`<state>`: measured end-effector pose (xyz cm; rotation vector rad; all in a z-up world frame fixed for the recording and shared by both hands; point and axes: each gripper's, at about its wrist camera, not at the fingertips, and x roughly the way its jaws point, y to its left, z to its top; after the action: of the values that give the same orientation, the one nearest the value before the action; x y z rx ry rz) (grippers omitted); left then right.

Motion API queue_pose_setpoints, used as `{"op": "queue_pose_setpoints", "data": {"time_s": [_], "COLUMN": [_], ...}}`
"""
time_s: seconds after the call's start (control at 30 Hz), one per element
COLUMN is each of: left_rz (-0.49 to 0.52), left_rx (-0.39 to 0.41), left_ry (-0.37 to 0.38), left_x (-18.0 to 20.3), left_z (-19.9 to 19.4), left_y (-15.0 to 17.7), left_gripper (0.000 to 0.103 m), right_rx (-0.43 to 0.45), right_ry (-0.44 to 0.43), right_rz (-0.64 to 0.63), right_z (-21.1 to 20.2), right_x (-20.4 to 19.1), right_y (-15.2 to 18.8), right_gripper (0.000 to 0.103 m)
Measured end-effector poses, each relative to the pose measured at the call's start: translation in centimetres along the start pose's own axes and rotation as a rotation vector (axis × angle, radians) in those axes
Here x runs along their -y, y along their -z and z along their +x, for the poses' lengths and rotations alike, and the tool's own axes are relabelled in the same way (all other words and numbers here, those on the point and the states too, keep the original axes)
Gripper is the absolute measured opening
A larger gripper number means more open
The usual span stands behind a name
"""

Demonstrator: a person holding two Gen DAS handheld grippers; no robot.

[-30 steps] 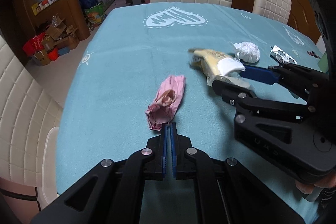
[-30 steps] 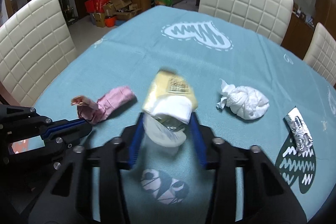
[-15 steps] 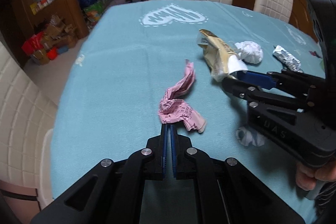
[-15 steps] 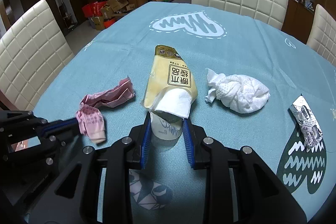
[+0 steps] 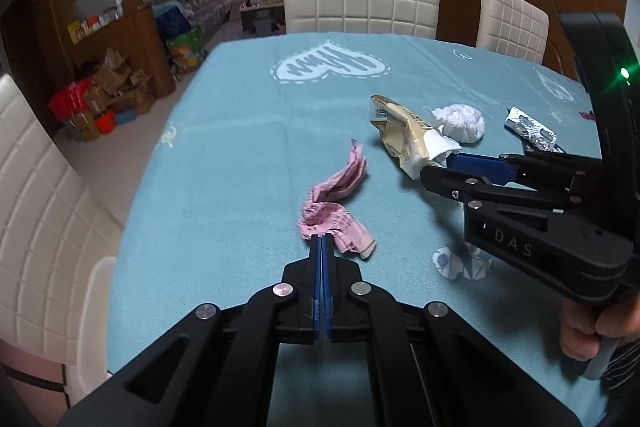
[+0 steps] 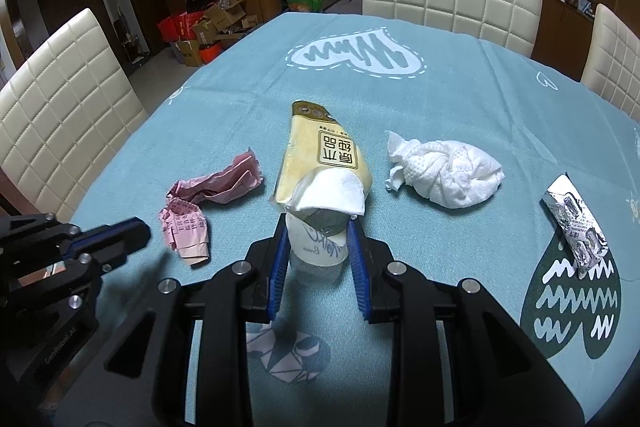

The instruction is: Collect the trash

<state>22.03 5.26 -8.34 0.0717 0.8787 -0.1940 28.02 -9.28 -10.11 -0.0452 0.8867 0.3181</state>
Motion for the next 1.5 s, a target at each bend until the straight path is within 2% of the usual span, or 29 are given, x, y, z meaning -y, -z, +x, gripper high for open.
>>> {"op": "queue_pose_setpoints", "data": {"time_s": [0.17,0.3,0.4,0.5,0.57,0.63,0.7,0.73,0.83,1.0,1.07,1.17,1.27,1.3,1.33,1.37,1.4,1.5], "left_rz": [0.005,0.003,0.037,0.064,0.09,0.074,0.095,0.114,0.105,0.098,0.095,0.061,0.058,0.07,0.072,0.072,0.063,0.055], "left_rx": [-0.013,-0.004,-0.019,-0.033,-0.001,0.007,0.056,0.068,0.057,0.092,0.071,0.105,0.09,0.076,0.07,0.071,0.094,0.086], "left_ry": [-0.016,0.011,0.005,0.034,0.069,0.099,0.056,0.058,0.097,0.088,0.07,0.029,0.005,0.008,0.007,0.007,-0.006,0.012], "left_x": [0.3,0.6,1.1,1.5,1.8,1.8,2.1,2.3,2.6,2.7,2.5,1.8,1.6,1.7,1.8,1.7,1.4,1.1], "left_z": [0.3,0.5,0.7,0.8,0.4,0.0,-0.7,-0.9,-1.2,-1.8,-1.4,-1.4,-1.2,-0.9,-0.8,-0.7,-0.9,-0.8], "left_y": [0.1,0.0,0.1,0.4,0.7,0.8,0.8,0.8,0.5,0.3,0.1,-0.3,-0.6,-0.6,-0.6,-0.6,-0.6,-0.5], "left_gripper": [0.003,0.003,0.003,0.003,0.003,0.002,0.001,0.001,0.0,0.0,0.001,0.002,0.003,0.018,0.069,0.08,0.084,0.084], "right_rx": [0.003,0.007,0.009,0.009,0.008,0.01,0.013,0.013,0.013,0.016,0.014,0.015,0.012,0.012,0.014,0.012,0.008,0.007], "right_ry": [-0.001,0.003,0.001,-0.002,-0.002,-0.001,-0.001,0.0,-0.003,-0.001,-0.002,0.0,-0.001,0.0,0.008,0.003,-0.001,0.001], "right_rz": [0.005,0.003,0.007,0.01,0.009,0.008,0.007,0.007,0.01,0.008,0.012,0.013,0.014,0.013,0.022,0.028,0.035,0.04], "right_z": [-0.1,-0.1,-0.2,-0.2,-0.2,-0.2,-0.3,-0.3,-0.3,-0.4,-0.4,-0.4,-0.4,-0.4,-0.4,-0.4,-0.3,-0.2], "right_x": [0.1,0.3,0.4,0.4,0.4,0.4,0.3,0.3,0.3,0.2,0.3,0.3,0.3,0.3,0.5,0.7,0.9,1.0], "right_y": [0.1,0.1,0.1,0.1,0.1,0.2,0.2,0.2,0.3,0.4,0.4,0.3,0.3,0.3,0.4,0.3,0.3,0.3], "right_gripper": [0.03,0.03,0.03,0.03,0.03,0.03,0.03,0.03,0.03,0.03,0.03,0.03,0.03,0.03,0.031,0.031,0.031,0.031]}}
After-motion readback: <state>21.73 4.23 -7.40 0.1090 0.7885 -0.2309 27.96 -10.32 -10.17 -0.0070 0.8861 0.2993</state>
